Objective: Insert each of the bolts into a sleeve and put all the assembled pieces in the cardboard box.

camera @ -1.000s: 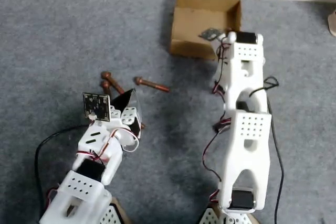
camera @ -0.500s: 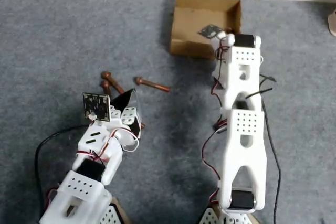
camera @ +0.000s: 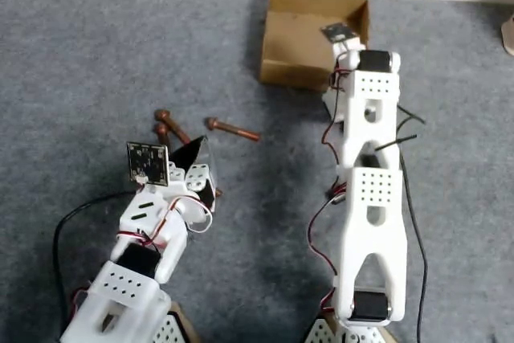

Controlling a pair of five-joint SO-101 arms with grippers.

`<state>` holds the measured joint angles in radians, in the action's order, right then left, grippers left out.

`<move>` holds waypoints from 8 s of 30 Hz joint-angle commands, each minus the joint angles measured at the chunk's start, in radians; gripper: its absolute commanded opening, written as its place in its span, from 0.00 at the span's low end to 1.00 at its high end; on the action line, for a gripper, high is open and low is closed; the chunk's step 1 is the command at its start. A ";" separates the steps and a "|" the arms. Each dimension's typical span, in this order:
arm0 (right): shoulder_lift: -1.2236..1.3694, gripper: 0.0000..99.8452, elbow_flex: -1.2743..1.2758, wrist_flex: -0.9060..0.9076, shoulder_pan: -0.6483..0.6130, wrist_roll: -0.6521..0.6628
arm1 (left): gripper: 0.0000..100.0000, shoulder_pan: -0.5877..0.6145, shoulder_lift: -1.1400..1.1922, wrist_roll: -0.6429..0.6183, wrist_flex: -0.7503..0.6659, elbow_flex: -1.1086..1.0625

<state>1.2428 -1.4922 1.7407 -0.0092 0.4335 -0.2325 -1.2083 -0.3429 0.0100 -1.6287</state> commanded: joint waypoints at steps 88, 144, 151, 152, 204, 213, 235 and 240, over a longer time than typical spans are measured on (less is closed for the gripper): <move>-0.915 0.00 1.152 -0.206 -0.038 -0.486 | 0.01 -0.030 0.872 -0.144 0.302 0.565; -1.210 0.00 1.653 -0.605 -0.113 -0.482 | 0.10 0.216 0.989 -0.884 0.792 0.900; -1.208 0.00 1.653 -0.605 -0.113 -0.482 | 0.10 0.216 1.110 -0.882 0.783 0.946; -1.208 0.00 1.653 -0.605 -0.113 -0.482 | 0.10 0.217 1.150 -0.882 0.786 0.972; -2.279 0.00 2.651 -1.030 -0.321 -0.313 | 0.00 0.108 1.050 -0.402 1.237 1.202; -2.505 0.00 2.764 -1.040 -0.317 -0.318 | 0.01 0.025 1.023 -0.278 1.000 1.228; -2.552 0.00 3.165 -1.641 -0.321 -0.169 | 0.01 -0.119 0.905 -0.181 0.623 1.193; -2.552 0.00 3.197 -1.666 -0.323 -0.158 | 0.01 -0.168 0.797 -0.181 0.525 1.106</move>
<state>-1.2935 1.6717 0.1128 -0.3222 0.2555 -0.3629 -0.3199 -0.5332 0.6099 -0.5056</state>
